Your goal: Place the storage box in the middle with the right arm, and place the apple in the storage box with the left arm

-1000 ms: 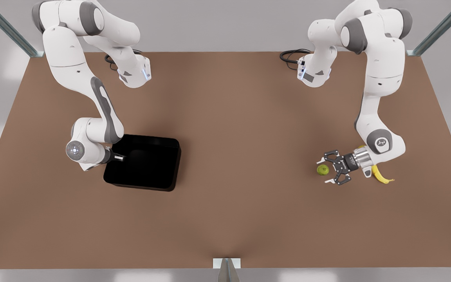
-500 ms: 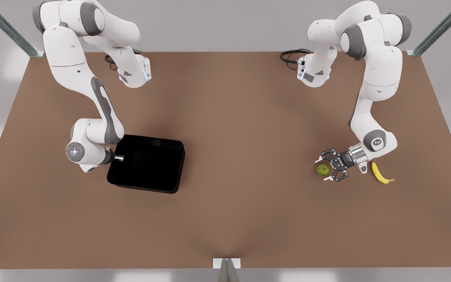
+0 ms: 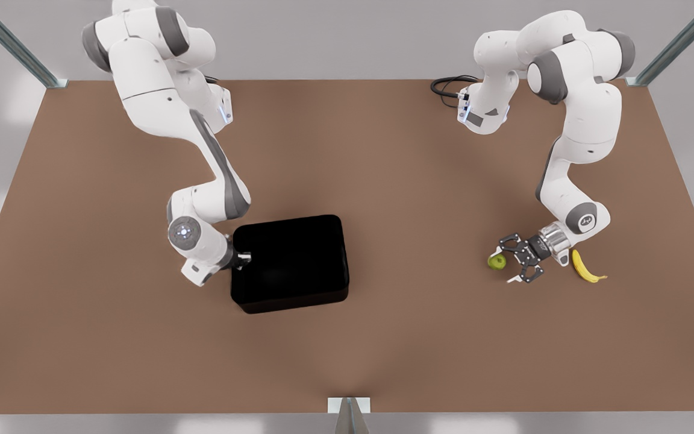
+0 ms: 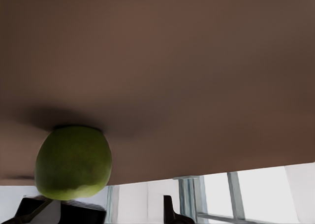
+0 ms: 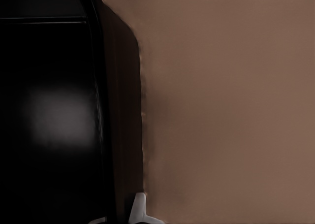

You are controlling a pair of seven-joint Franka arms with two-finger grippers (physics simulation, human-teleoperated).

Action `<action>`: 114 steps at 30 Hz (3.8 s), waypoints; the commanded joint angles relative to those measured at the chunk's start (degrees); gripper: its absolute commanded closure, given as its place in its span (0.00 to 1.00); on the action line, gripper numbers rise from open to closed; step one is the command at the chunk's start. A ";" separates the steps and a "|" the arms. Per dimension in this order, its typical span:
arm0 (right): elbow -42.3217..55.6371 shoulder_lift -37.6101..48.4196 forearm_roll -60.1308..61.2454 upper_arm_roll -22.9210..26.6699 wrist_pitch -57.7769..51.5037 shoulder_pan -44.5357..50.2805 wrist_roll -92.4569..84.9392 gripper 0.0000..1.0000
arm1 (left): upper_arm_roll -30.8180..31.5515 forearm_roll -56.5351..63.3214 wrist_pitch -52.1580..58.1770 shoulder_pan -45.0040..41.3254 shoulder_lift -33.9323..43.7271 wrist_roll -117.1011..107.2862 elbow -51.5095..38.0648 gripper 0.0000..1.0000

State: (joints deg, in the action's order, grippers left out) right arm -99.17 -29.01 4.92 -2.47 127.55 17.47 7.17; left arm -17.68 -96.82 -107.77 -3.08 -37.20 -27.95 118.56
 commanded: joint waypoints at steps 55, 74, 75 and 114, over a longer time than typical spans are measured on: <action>17.96 22.15 -9.22 17.06 -51.70 -4.72 -15.35 0.00 | 1.78 -1.26 -0.33 0.79 -3.58 3.87 -1.14 0.30; 18.13 21.45 -9.22 16.97 -51.79 -4.72 -15.43 0.00 | 2.13 3.65 -0.68 0.53 4.23 -8.52 -1.14 0.63; 18.13 21.45 -9.22 16.97 -51.88 -4.72 -15.43 0.00 | 2.13 4.36 -0.95 -1.05 6.52 -9.67 -1.05 0.63; 18.04 21.54 -9.22 16.97 -51.53 -4.81 -15.61 0.00 | 21.46 95.77 -4.14 -6.06 32.72 11.69 -15.63 0.00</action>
State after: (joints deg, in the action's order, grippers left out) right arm -81.12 -7.48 -4.31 14.50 76.03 12.63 -8.44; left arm 5.18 -14.85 -105.00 -8.21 -5.13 -16.26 96.74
